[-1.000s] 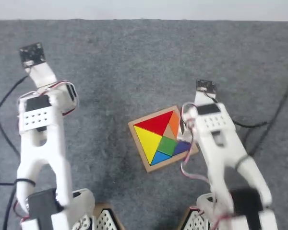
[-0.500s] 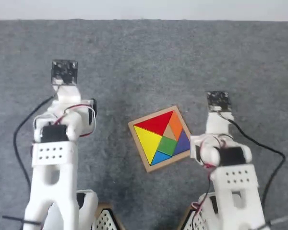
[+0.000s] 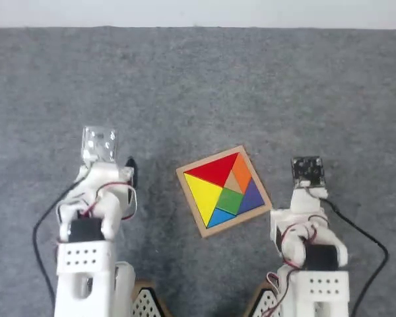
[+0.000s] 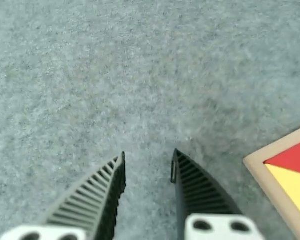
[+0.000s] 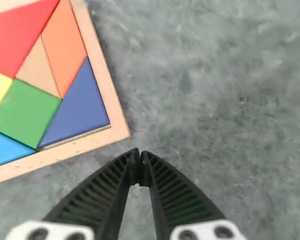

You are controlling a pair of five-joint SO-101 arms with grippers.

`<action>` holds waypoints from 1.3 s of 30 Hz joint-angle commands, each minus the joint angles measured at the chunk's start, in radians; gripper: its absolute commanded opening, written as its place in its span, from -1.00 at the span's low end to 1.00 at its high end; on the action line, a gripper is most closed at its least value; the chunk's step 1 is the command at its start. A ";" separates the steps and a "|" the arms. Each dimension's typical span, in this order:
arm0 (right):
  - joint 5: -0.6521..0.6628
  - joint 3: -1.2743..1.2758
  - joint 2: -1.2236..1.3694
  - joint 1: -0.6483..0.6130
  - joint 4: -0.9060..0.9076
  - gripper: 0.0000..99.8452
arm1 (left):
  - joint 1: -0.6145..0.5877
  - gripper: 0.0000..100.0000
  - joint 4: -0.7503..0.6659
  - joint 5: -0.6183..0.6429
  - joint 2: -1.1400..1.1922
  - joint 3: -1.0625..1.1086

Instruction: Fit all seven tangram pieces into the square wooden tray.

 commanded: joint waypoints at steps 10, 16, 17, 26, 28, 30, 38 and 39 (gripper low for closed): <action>0.015 0.149 -0.228 0.015 0.041 -0.98 | 0.006 -0.70 -0.104 -0.017 -0.273 0.226; 0.015 0.150 -0.219 0.015 0.058 -0.98 | 0.005 -0.70 -0.138 -0.017 -0.305 0.292; 0.015 0.150 -0.222 0.015 0.079 -0.98 | 0.005 -0.70 -0.126 -0.017 -0.308 0.292; 0.014 0.150 -0.237 0.012 0.127 -0.98 | 0.003 -0.70 -0.040 -0.017 -0.307 0.292; 0.014 0.150 -0.237 0.012 0.127 -0.98 | 0.003 -0.70 -0.015 -0.017 -0.310 0.292; 0.014 0.150 -0.237 0.012 0.127 -0.98 | 0.003 -0.70 -0.011 -0.017 -0.310 0.292; 0.014 0.150 -0.237 0.012 0.127 -0.98 | 0.000 -0.70 -0.006 -0.017 -0.310 0.292; 0.014 0.150 -0.237 0.012 0.127 -0.98 | -0.002 -0.70 -0.006 -0.017 -0.308 0.292</action>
